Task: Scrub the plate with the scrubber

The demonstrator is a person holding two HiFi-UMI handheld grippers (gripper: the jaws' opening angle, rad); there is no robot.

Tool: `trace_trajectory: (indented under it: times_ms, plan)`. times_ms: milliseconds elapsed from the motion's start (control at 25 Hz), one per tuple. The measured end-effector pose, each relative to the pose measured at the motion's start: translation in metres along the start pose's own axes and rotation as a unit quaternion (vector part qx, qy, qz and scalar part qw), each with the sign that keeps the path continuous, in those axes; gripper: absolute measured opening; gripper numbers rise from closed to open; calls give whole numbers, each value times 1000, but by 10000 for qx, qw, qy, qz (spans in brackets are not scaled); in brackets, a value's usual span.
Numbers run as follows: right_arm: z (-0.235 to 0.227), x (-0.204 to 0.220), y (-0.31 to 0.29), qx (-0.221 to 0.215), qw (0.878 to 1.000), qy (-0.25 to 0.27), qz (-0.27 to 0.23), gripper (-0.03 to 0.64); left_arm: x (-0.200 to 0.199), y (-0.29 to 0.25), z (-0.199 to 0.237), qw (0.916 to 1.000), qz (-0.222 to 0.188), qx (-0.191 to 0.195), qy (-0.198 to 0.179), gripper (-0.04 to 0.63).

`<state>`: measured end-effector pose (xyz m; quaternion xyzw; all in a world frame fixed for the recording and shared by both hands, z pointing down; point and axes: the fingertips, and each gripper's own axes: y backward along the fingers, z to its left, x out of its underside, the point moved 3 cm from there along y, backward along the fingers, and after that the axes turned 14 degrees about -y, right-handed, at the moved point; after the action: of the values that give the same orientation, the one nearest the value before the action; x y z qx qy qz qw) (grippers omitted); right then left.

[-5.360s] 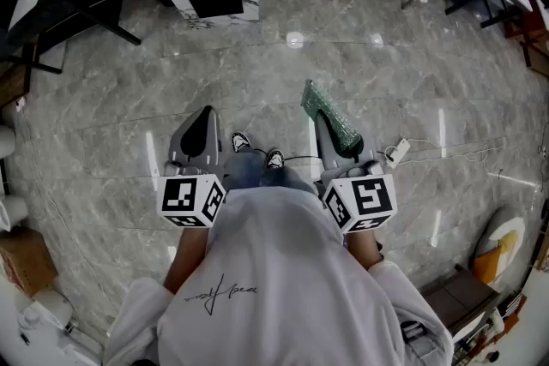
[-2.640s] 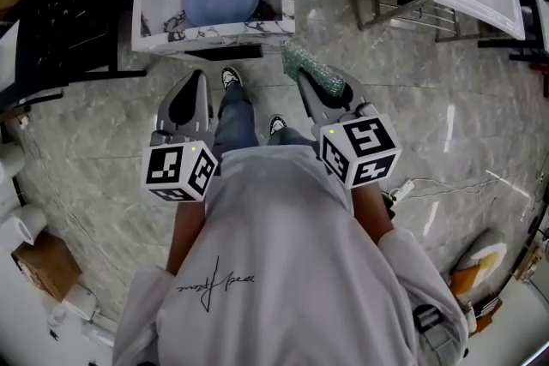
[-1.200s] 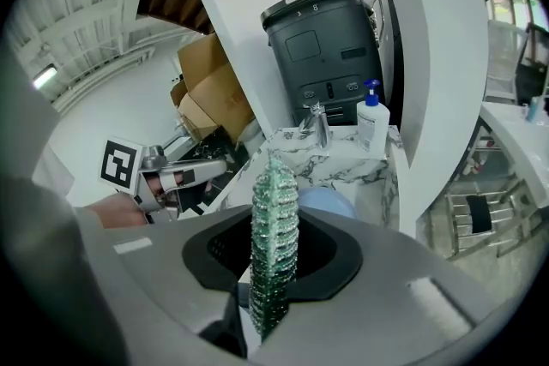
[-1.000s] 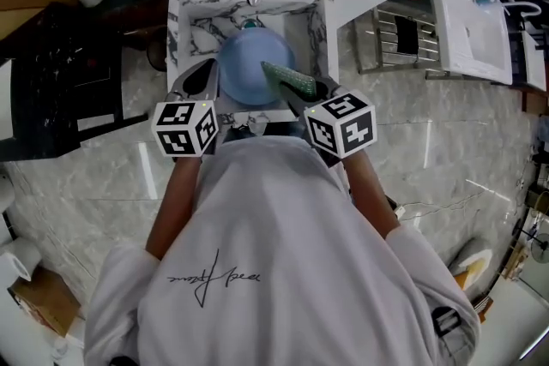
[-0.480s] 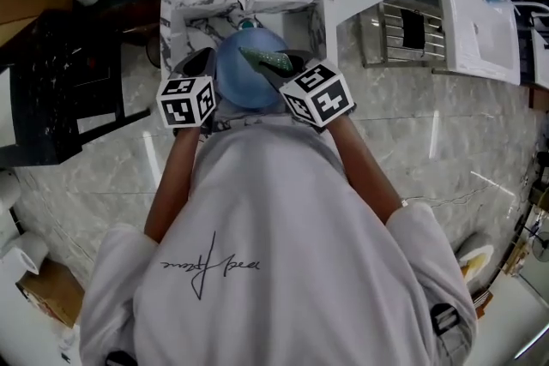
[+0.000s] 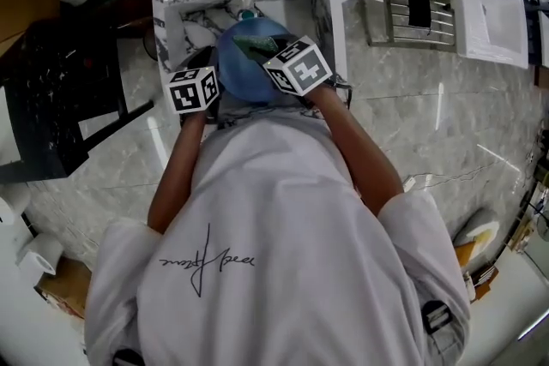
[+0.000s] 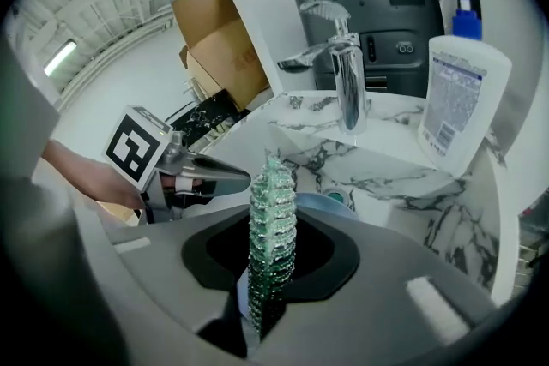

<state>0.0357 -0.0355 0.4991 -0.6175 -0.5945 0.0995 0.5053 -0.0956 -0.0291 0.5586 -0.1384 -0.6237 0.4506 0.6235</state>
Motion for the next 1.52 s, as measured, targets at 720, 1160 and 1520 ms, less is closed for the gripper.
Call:
trace_trajectory:
  times_ms: [720, 1160, 1520]
  plan:
    - [-26, 20, -100, -6, 9935, -236, 1109, 67, 61, -61, 19, 9925, 1123, 123, 472, 169]
    - [-28, 31, -128, -112, 9869, -478, 1539, 67, 70, -69, 25, 9915, 1255, 116, 321, 40]
    - [-37, 30, -134, 122, 9882, -568, 1416, 66, 66, -72, 22, 9930, 1170, 150, 88, 40]
